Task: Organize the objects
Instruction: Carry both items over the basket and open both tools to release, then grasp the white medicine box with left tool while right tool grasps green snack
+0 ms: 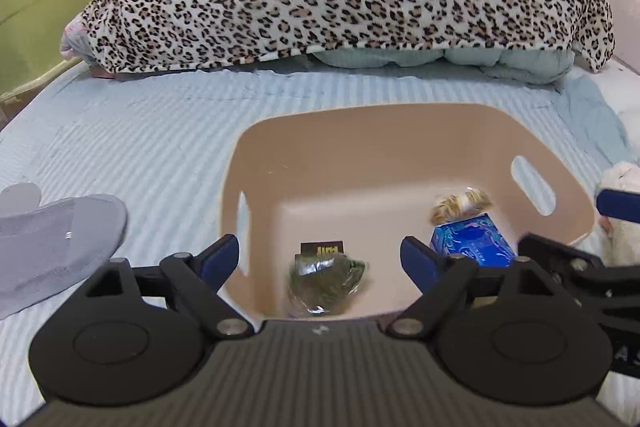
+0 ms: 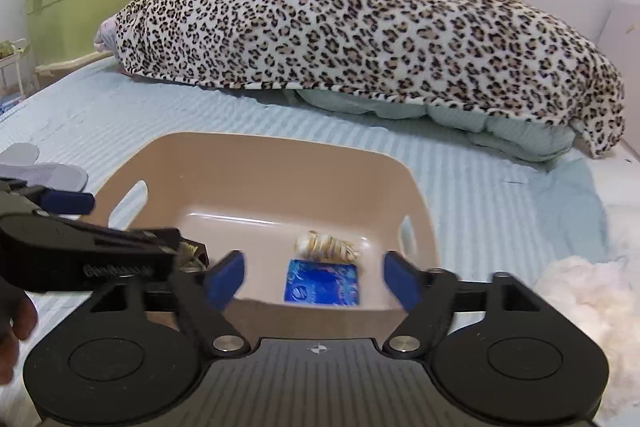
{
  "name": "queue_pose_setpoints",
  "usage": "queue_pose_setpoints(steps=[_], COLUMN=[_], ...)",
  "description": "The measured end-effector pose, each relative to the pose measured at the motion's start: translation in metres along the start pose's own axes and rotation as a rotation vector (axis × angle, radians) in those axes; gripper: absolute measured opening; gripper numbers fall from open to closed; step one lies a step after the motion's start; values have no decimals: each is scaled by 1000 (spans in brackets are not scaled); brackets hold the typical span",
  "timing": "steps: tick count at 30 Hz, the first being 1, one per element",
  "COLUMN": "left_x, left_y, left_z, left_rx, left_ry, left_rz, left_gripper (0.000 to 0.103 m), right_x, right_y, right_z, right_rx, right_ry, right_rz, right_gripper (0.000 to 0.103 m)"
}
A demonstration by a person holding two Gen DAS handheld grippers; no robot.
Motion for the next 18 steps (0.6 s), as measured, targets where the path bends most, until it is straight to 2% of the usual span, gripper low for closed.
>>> queue_pose_setpoints(steps=[2, 4, 6, 12, 18], left_x=[1, 1, -2, -7, -10], left_y=[1, 4, 8, 35, 66], left_z=[11, 21, 30, 35, 17], left_rx=[4, 8, 13, 70, 141], left_ry=[17, 21, 16, 24, 22], left_rz=[14, 11, -5, -25, -31], left_gripper=[91, 93, 93, 93, 93], right_x=[-6, -9, -10, -8, -10], right_y=[5, 14, 23, 55, 79], right_z=[9, 16, 22, 28, 21], right_rx=[20, 35, 40, 89, 137], right_ry=[-11, -16, -7, 17, 9], right_rz=[-9, -5, 22, 93, 65], right_gripper=[84, 95, 98, 98, 99])
Point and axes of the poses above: each gripper's, at about its wrist camera, not at the fingertips, and z roughly against the way its jaws point, x to its left, y to its underside, the point moved 7 cm from there along -z, roughly the way its jaws point, and after that the axes turned 10 degrees about y, right-handed, at the moved point
